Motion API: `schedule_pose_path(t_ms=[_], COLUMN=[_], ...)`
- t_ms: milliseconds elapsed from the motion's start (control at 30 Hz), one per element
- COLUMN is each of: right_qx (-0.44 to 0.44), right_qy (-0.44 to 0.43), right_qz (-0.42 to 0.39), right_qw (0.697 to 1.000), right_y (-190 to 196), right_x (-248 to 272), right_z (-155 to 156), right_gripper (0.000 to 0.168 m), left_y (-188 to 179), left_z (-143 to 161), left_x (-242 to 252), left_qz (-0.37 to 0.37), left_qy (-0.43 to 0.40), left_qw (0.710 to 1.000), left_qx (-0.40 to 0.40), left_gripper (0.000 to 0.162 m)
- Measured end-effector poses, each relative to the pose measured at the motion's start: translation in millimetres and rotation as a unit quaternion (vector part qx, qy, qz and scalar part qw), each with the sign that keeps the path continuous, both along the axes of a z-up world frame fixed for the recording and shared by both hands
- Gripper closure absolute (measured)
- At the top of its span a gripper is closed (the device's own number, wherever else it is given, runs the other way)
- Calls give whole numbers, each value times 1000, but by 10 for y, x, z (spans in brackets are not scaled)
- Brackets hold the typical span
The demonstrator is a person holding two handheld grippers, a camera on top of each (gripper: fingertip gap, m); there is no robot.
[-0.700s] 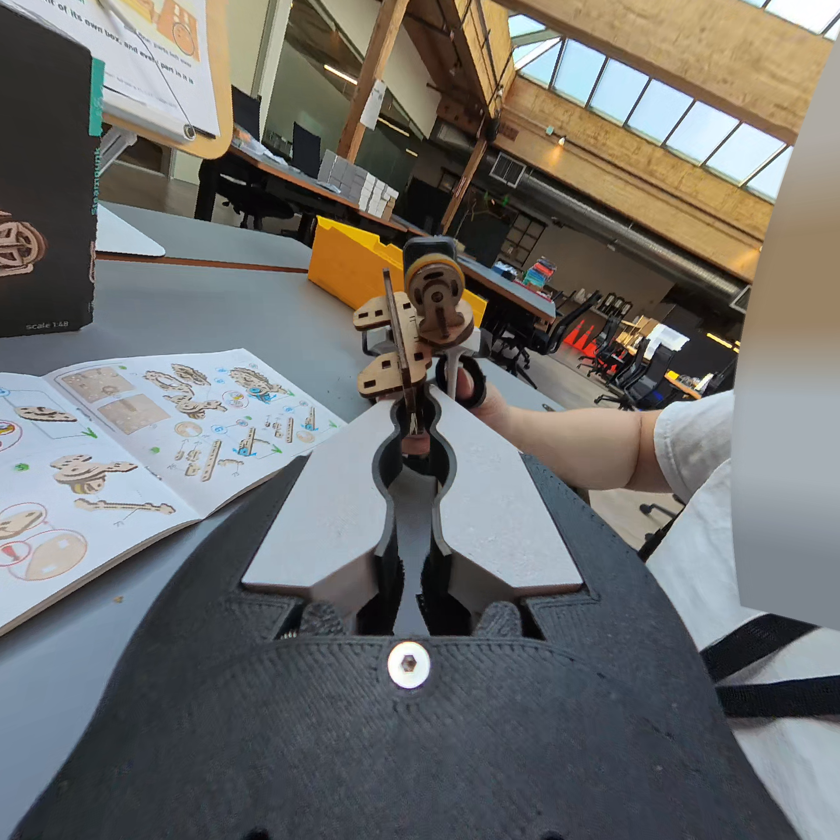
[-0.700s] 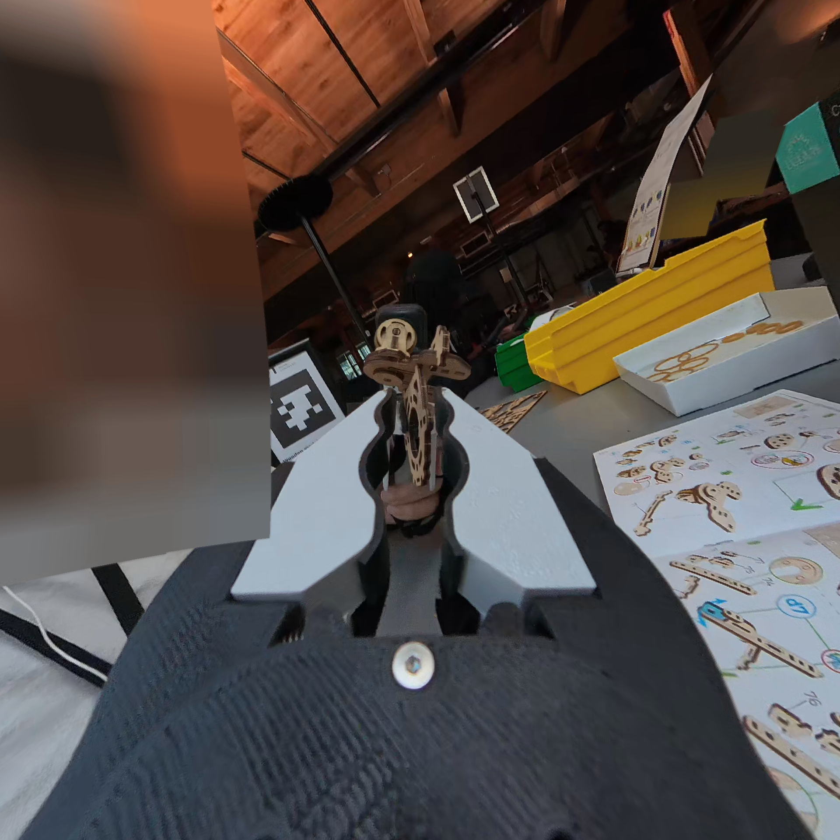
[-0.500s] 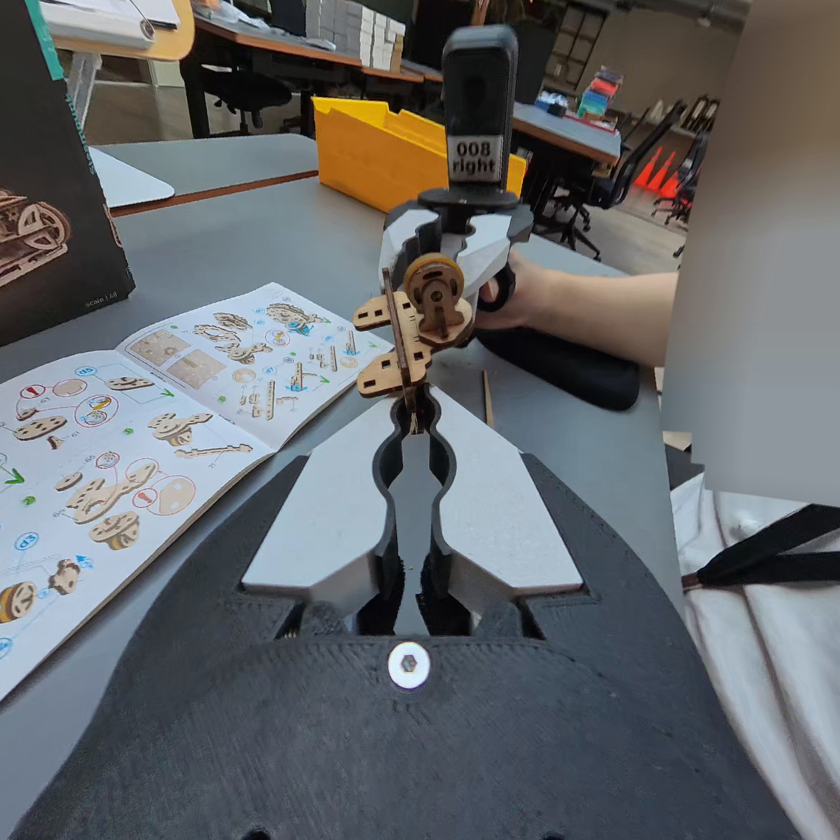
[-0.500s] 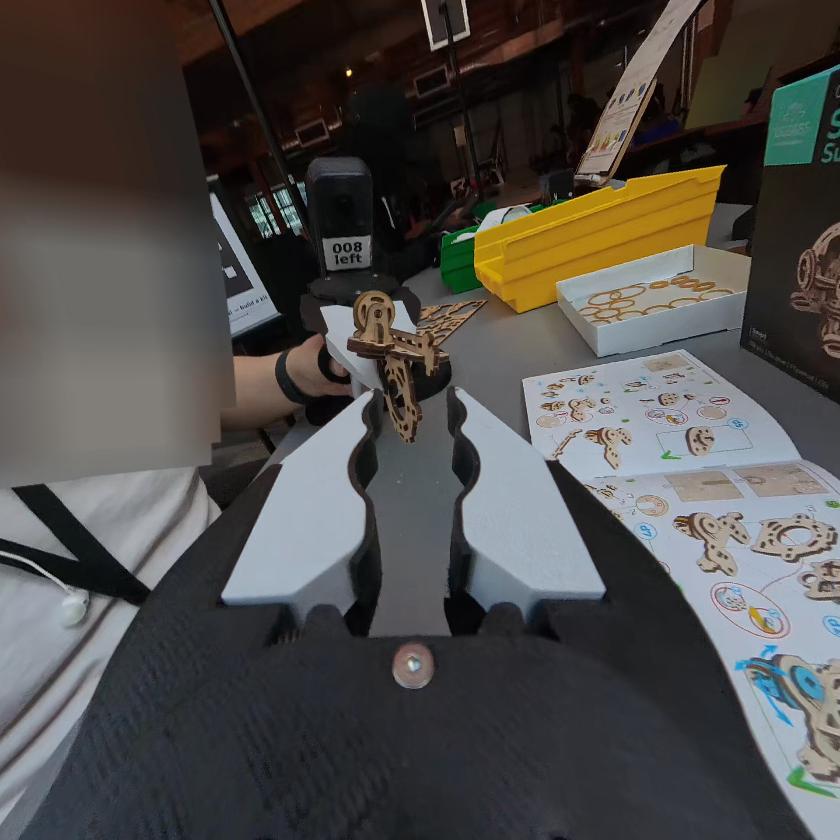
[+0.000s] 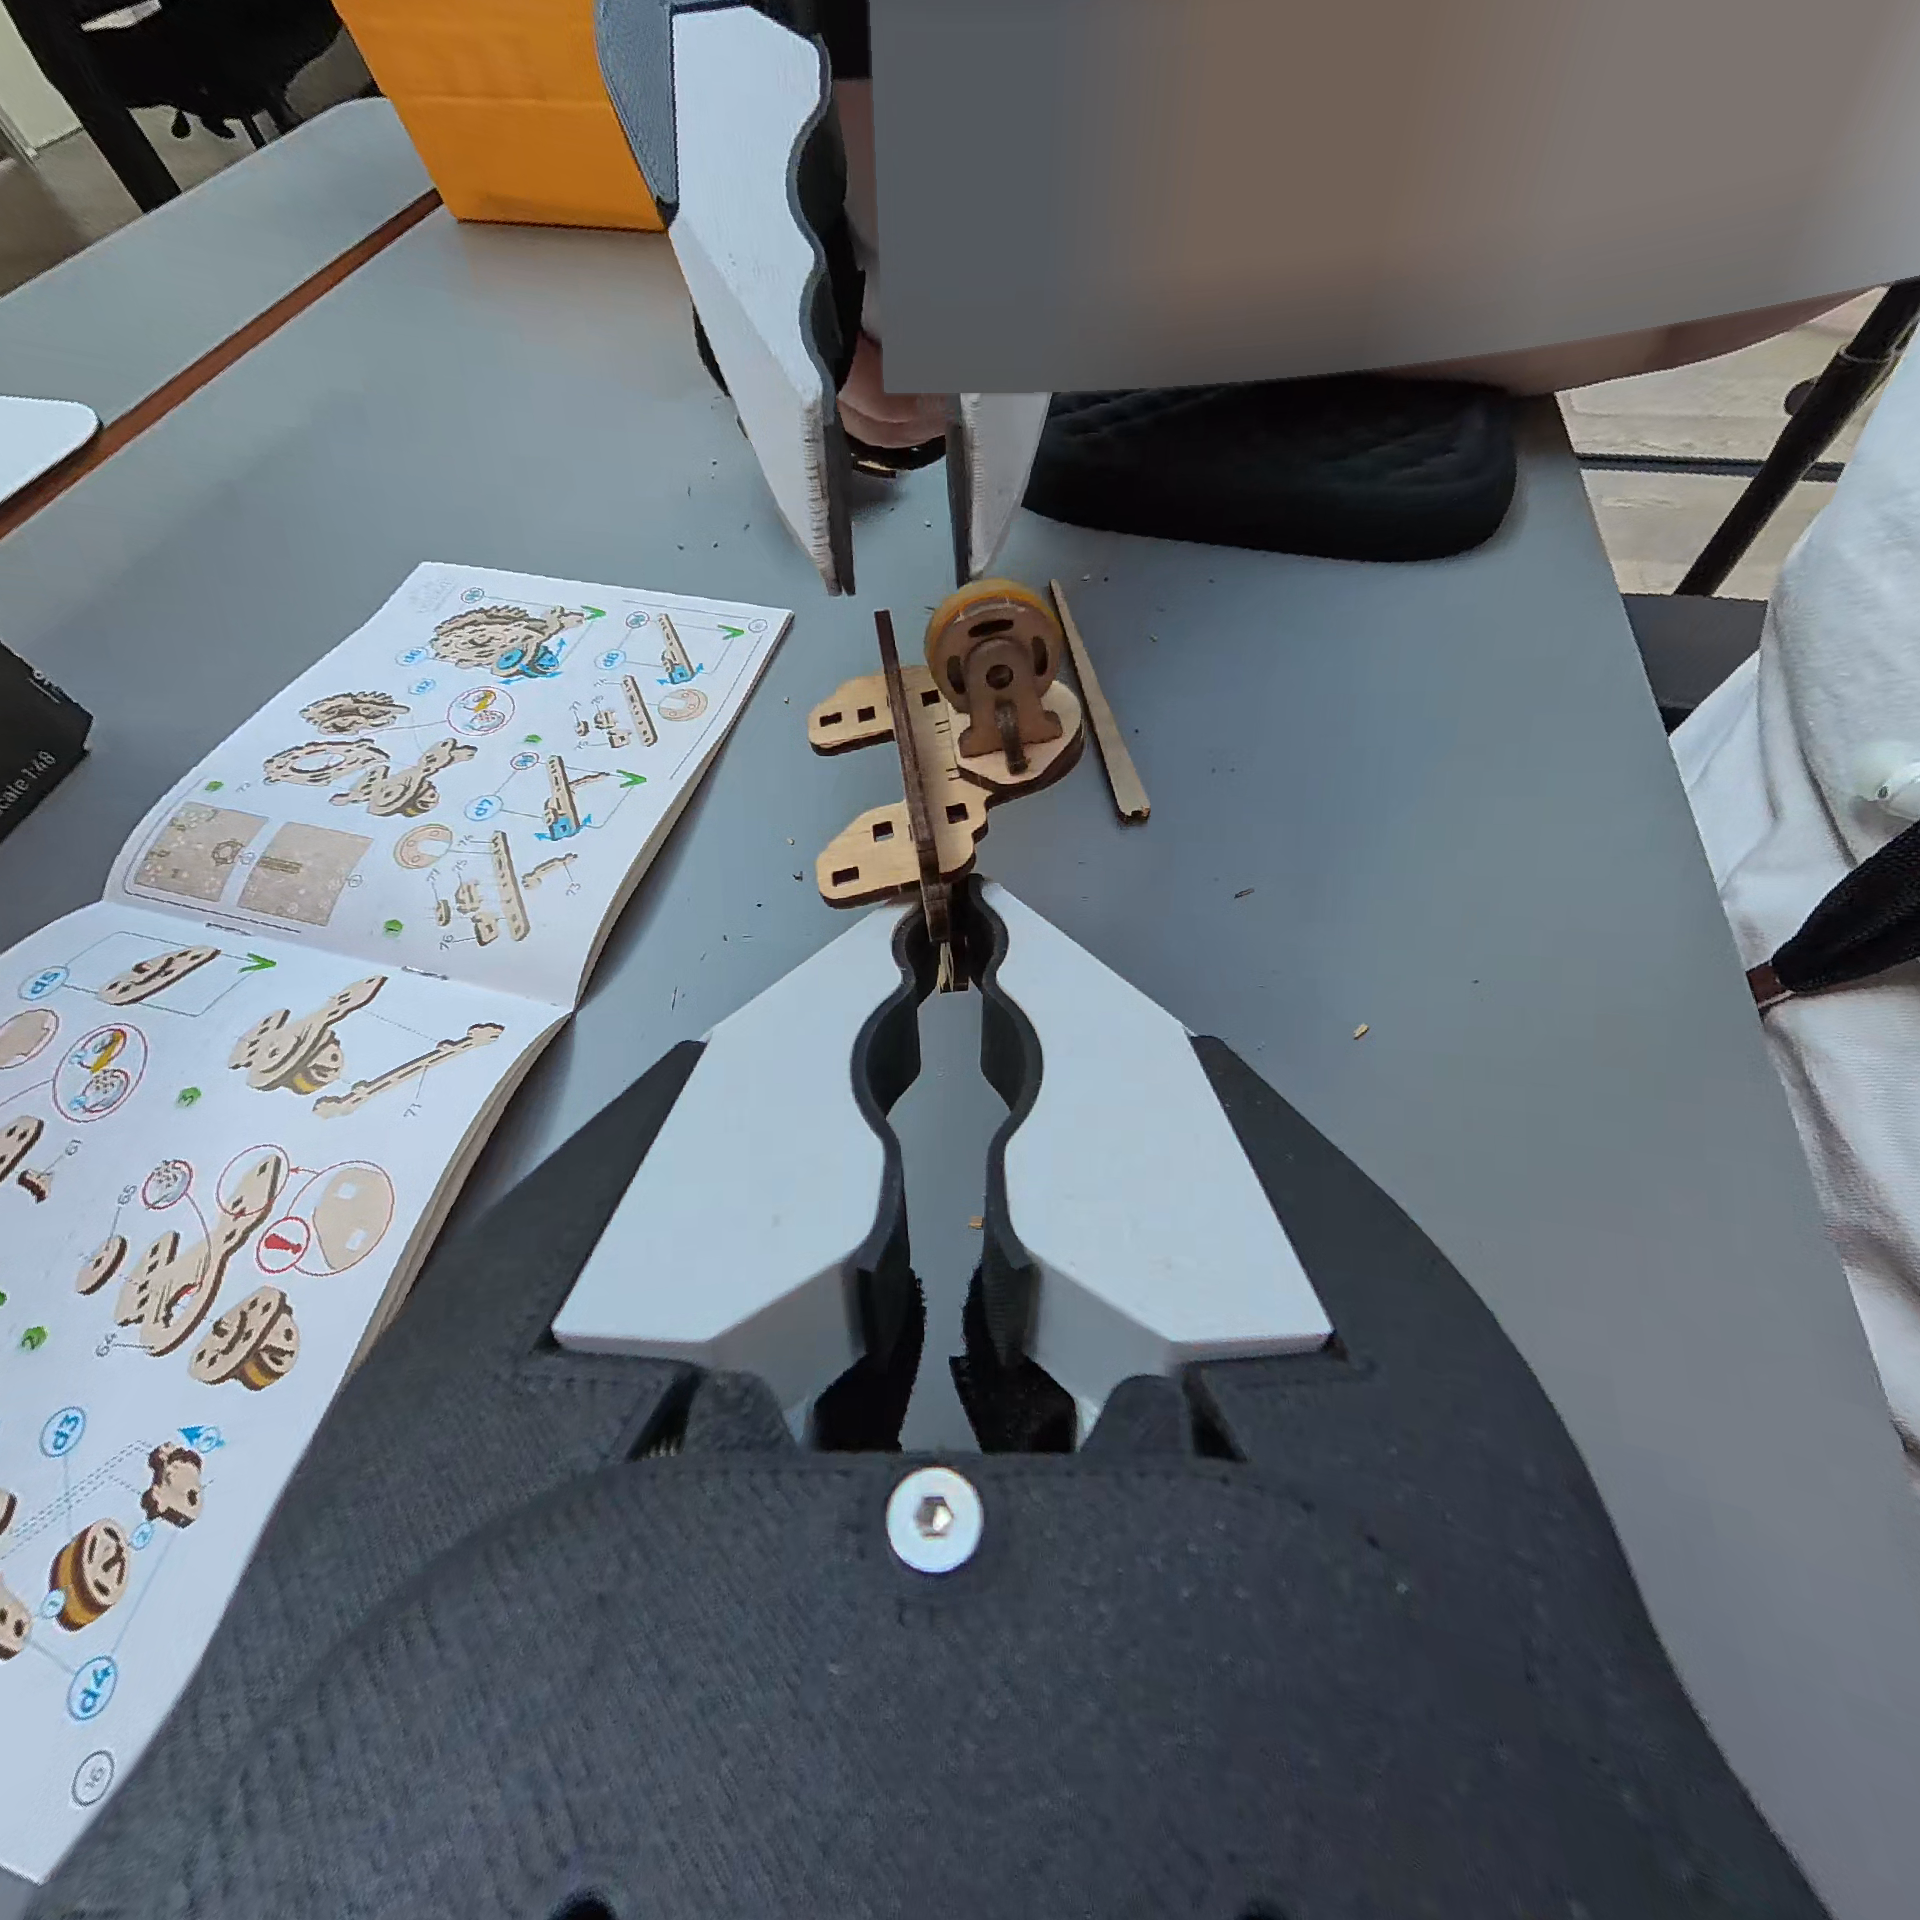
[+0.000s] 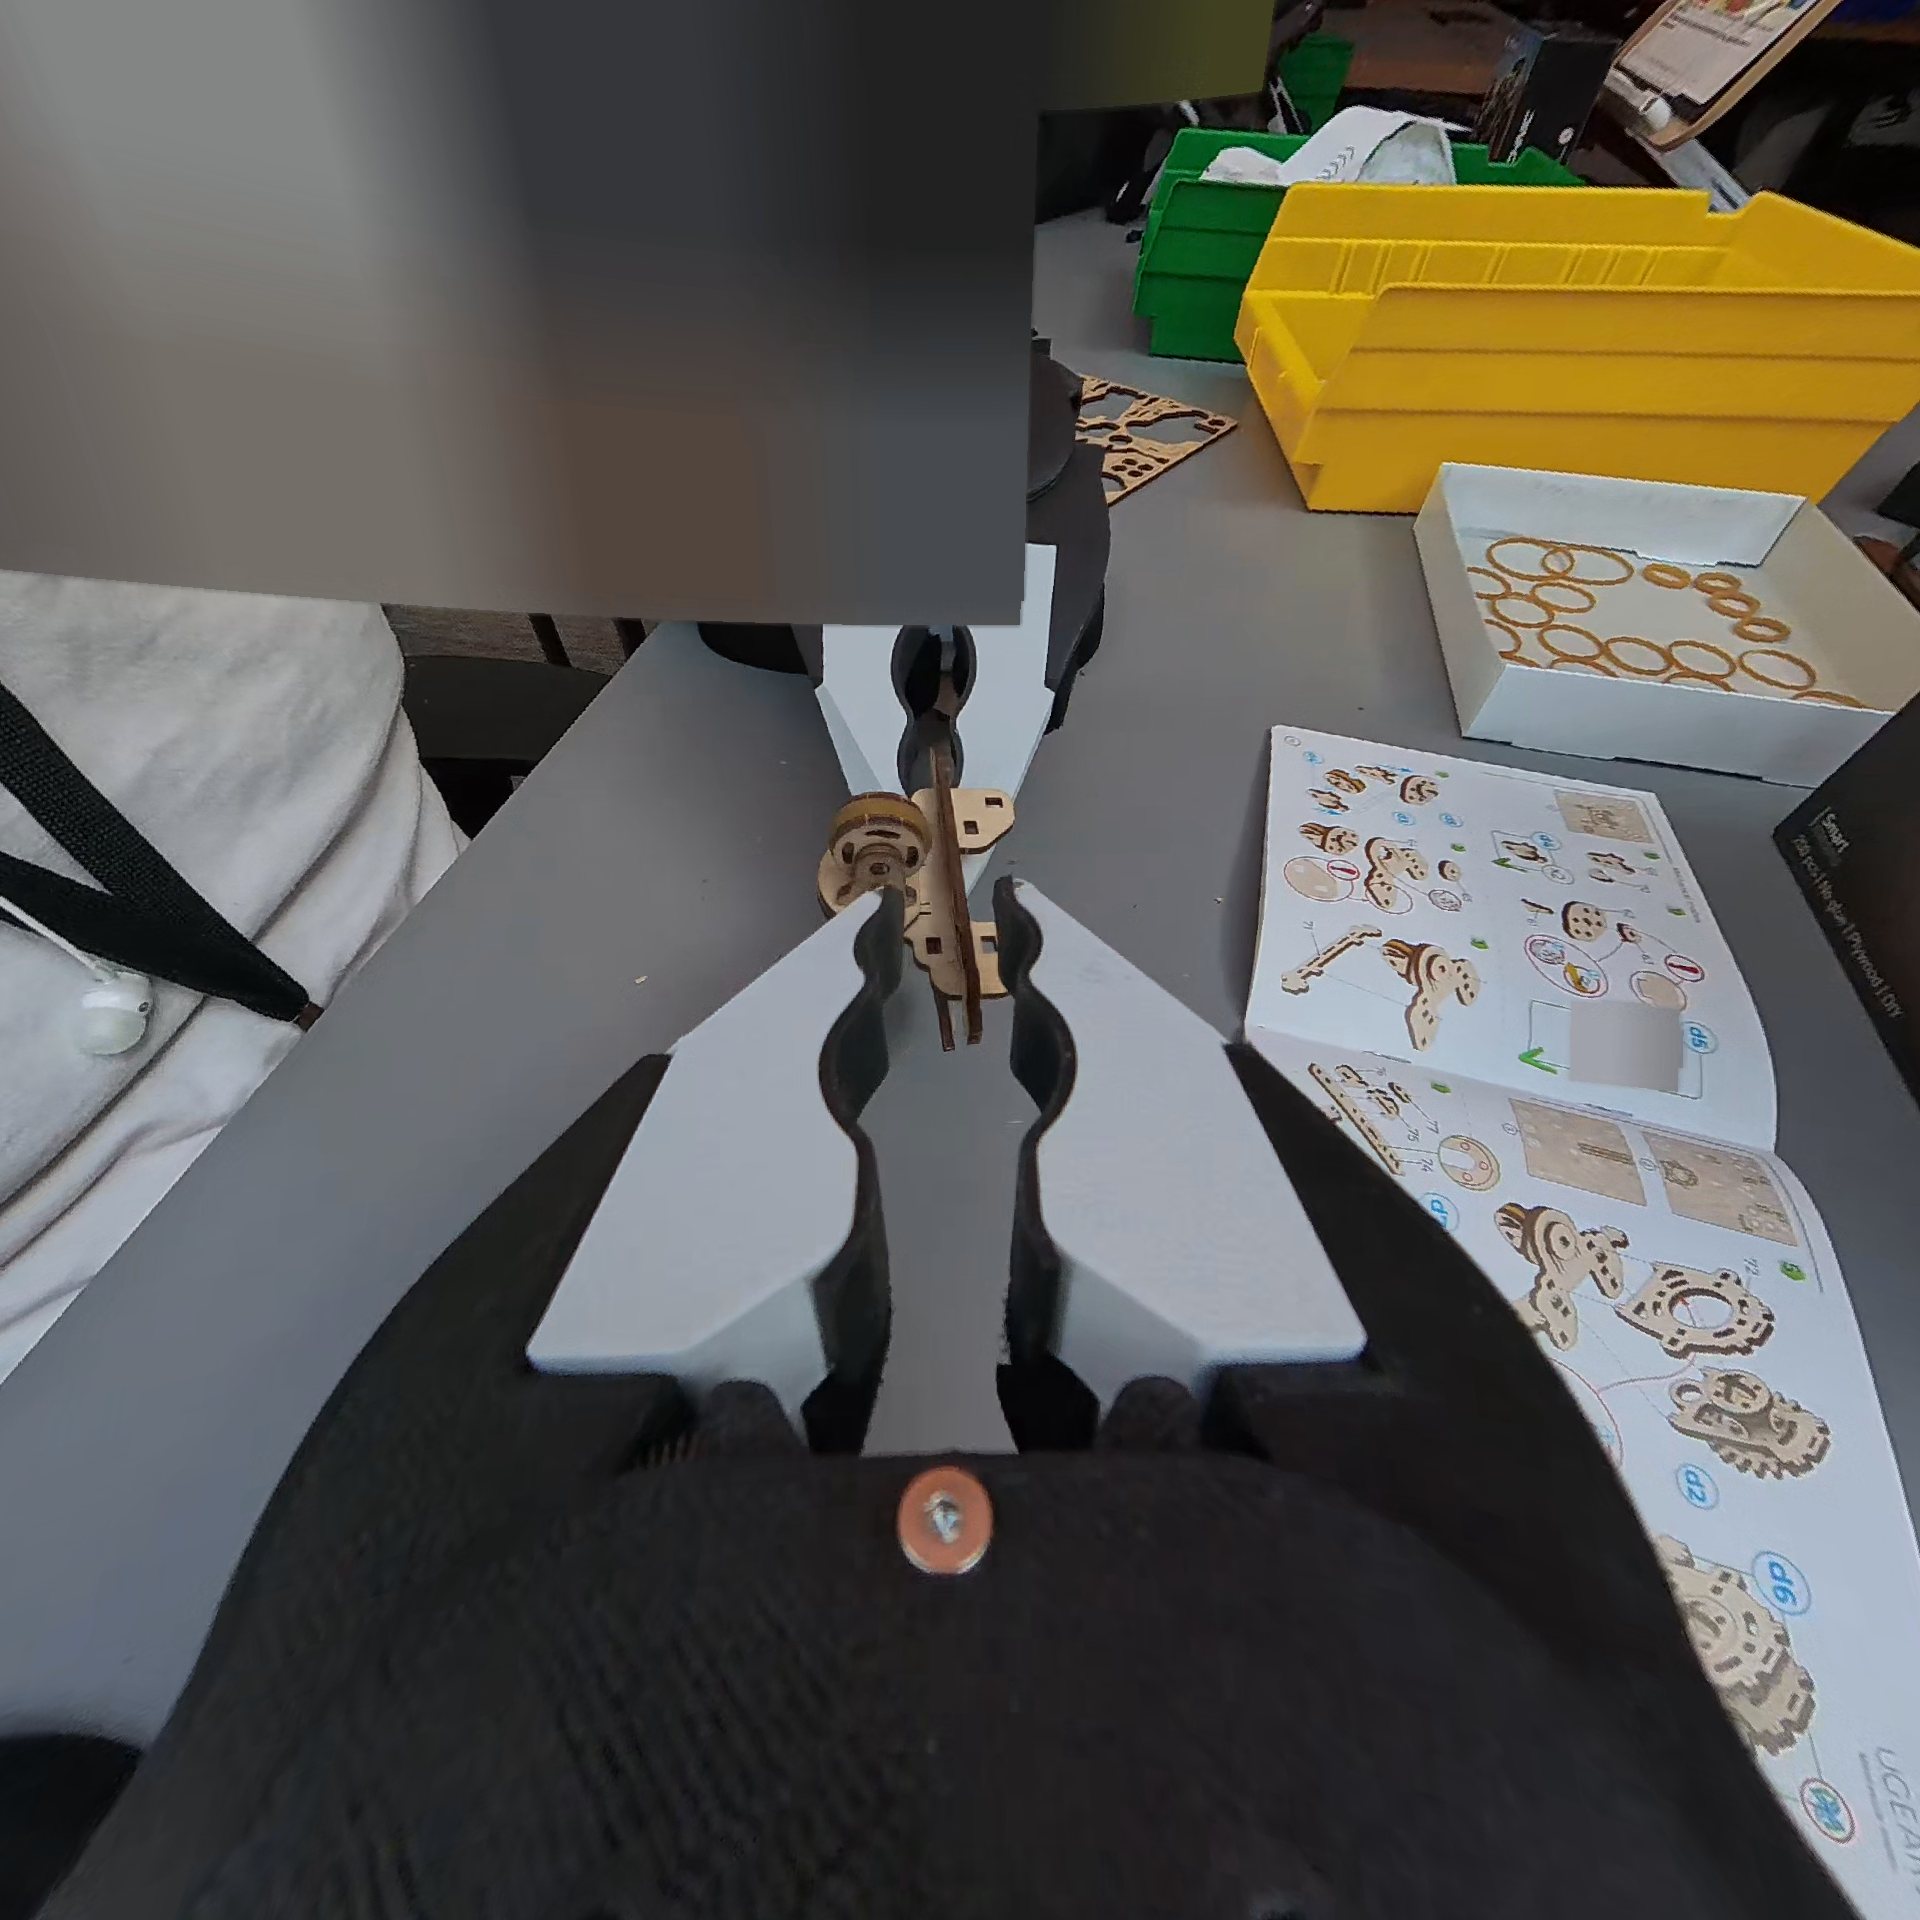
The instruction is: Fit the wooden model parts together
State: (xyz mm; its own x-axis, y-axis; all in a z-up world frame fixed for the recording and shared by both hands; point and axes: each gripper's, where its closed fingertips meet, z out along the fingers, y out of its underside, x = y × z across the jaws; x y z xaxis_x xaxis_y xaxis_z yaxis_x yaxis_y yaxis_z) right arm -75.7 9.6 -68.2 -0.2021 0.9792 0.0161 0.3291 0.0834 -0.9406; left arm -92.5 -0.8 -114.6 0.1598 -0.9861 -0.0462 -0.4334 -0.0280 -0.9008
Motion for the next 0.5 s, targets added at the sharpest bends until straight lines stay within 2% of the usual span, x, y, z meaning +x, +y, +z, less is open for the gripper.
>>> schedule_pose_path(t_ms=[33, 133, 267, 333, 500], right_qx=[1, -4, -111, -135, -116], right_qy=[-6, 1, -3, -5, -1], right_qz=[3, -5, -11, -7, -26], right_qw=[1000, 1000, 994, 991, 993], right_y=[1, 48, 80, 52, 74], right_x=[3, 17, 11, 9, -35], right_z=[-25, -44, -139, -196, -260], right_gripper=[151, 151, 146, 147, 154], left_y=[0, -11, -5, 1, -11], left_z=[-20, -76, -80, -78, -108], left_x=[-7, -23, -31, -34, -26], left_qz=[-1, -4, -4, -3, -6], left_qy=[2, 5, 4, 2, 12], left_qw=[1000, 1000, 1000, 1000, 1000], left_qx=[-3, -16, -17, -18, -17], left_gripper=[160, 160, 161, 160, 160])
